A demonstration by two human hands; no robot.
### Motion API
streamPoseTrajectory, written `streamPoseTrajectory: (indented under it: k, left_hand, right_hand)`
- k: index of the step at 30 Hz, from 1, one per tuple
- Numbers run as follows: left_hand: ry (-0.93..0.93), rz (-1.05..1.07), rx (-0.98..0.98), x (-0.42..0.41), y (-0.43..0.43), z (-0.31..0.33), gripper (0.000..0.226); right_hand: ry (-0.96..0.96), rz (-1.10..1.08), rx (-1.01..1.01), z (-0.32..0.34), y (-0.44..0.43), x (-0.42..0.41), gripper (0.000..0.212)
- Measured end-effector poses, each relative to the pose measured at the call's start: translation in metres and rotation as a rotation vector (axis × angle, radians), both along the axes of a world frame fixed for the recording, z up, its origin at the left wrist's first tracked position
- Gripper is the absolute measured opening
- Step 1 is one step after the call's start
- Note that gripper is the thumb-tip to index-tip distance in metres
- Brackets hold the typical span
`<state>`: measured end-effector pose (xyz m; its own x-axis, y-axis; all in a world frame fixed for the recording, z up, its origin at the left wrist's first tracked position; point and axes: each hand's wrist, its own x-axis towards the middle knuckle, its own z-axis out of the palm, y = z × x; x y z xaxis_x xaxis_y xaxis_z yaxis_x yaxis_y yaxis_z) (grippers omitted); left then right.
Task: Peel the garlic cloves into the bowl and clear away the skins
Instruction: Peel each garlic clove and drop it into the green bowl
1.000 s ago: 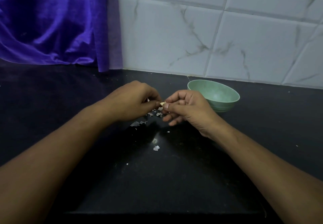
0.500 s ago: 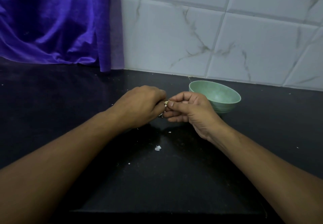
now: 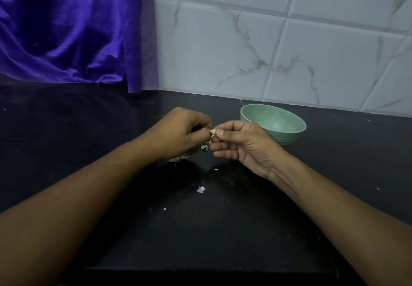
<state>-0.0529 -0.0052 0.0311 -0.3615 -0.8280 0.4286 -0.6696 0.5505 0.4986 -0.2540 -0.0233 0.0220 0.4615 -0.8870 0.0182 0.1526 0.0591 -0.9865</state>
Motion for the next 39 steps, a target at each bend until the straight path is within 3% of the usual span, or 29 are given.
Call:
streamPoseTrajectory:
  k: [7, 11, 16, 24, 33, 39]
  left_hand:
    - [0.334, -0.028, 0.342, 0.008, -0.004, 0.003, 0.015]
    - [0.339, -0.017, 0.339, 0.009, -0.004, 0.003, 0.020]
    - [0.397, -0.016, 0.350, 0.007, -0.002, 0.004, 0.043]
    - [0.377, 0.004, 0.358, 0.008, -0.005, 0.005, 0.018]
    - [-0.051, 0.074, -0.015, 0.008, -0.006, 0.003, 0.013]
    - [-0.300, 0.116, -0.083, 0.004, -0.003, 0.003, 0.018]
  right_hand:
    - [-0.039, -0.017, -0.074, 0.002, -0.002, 0.003, 0.008]
    - [-0.002, -0.061, -0.163, 0.000, -0.005, 0.002, 0.013]
    - [0.053, -0.111, -0.270, -0.003, -0.007, 0.001, 0.018]
    - [0.118, -0.147, -0.315, -0.003, -0.005, 0.001, 0.015]
    - [0.139, -0.161, -0.255, -0.006, -0.004, 0.003, 0.010]
    - [0.140, -0.186, -0.237, -0.007, -0.003, 0.007, 0.005]
